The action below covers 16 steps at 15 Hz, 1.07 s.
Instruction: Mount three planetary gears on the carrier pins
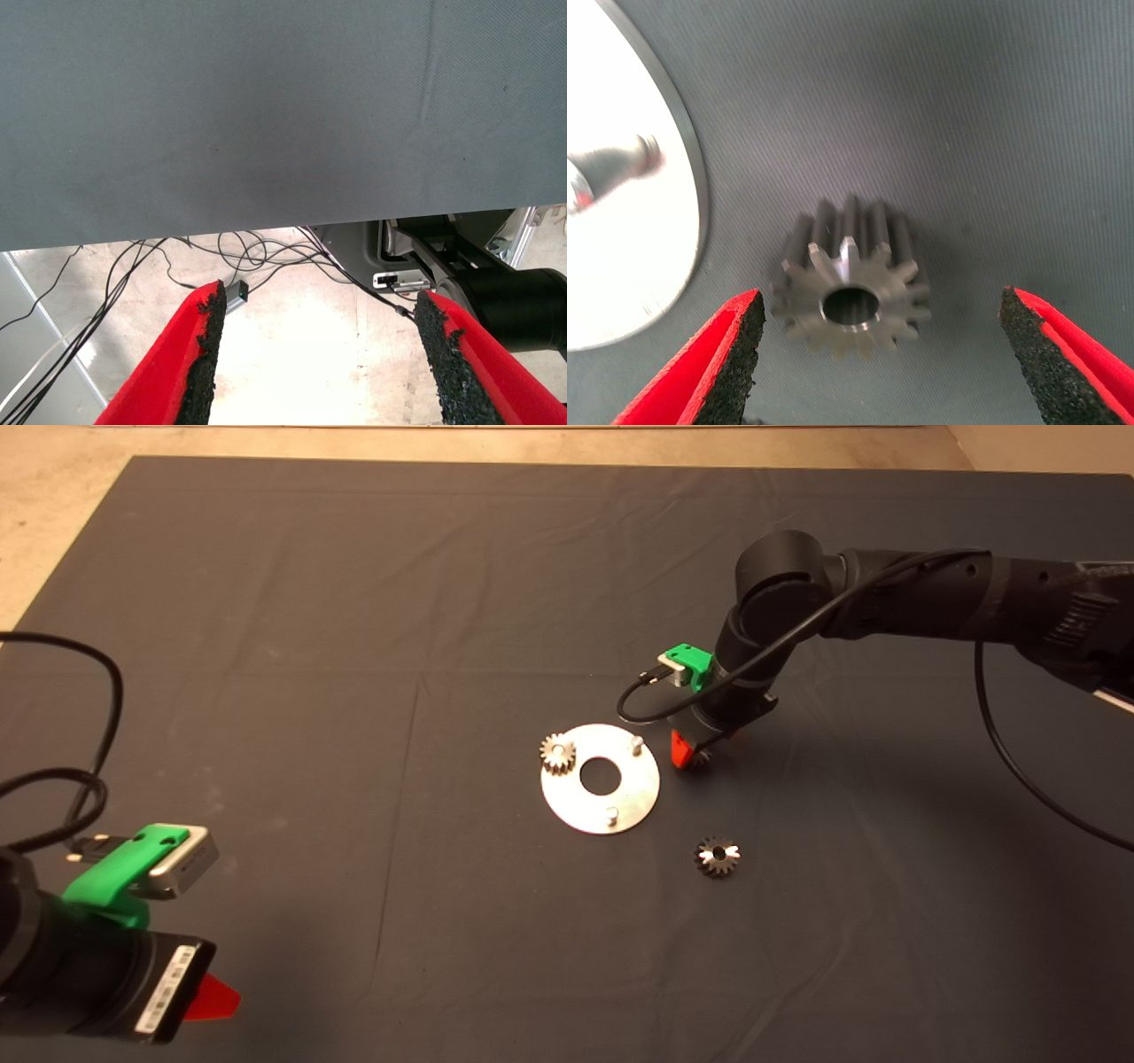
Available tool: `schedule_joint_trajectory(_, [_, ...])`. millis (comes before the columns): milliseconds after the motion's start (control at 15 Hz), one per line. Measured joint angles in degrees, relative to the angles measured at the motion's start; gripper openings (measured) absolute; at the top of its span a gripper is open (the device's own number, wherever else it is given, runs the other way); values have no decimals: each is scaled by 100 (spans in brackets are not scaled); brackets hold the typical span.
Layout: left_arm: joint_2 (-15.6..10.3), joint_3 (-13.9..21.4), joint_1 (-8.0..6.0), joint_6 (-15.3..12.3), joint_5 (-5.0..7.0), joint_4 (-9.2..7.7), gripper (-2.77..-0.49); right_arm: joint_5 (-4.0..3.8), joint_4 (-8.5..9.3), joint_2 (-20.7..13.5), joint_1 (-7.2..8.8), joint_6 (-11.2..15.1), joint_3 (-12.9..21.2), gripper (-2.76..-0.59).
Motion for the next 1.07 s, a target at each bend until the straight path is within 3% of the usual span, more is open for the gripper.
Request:
schedule_joint_trajectory(200, [-16, 2, 0, 12, 0, -9, -180, 4, -9, 72, -2, -4, -96, -141])
schedule_joint_trajectory(667, [-301, 11, 0, 150, 0, -13, -180, 9, -17, 180, -20, -20, -148, -169])
schedule_joint_trajectory(1000, [-330, 11, 0, 172, 0, -13, -180, 9, -22, 189, -141, -20, -148, -170])
schedule_joint_trajectory(1067, [-330, 11, 0, 177, 0, -13, -180, 11, -22, 189, -146, -19, -148, -179])
